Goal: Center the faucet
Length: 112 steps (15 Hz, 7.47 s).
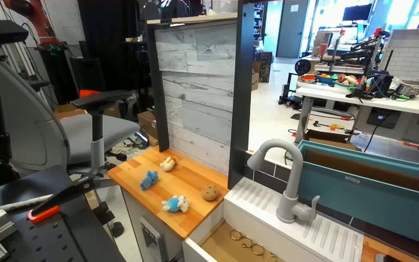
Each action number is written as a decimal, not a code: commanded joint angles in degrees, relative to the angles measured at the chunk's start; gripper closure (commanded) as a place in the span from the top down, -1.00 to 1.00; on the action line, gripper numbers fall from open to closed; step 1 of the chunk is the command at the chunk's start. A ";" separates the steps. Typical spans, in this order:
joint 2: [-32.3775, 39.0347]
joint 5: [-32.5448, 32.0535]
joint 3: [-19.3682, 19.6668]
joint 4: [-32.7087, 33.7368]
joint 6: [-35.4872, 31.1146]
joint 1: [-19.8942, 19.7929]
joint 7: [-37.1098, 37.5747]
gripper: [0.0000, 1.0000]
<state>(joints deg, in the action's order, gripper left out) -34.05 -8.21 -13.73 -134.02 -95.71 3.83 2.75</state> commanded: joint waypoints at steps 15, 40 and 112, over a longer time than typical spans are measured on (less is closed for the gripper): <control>5.32 -7.78 5.21 -3.92 -10.60 -0.95 -0.20 1.00; 63.00 -6.51 19.89 6.65 -74.60 -1.48 12.68 1.00; 52.05 3.88 20.30 -3.88 -46.35 -2.43 -4.72 1.00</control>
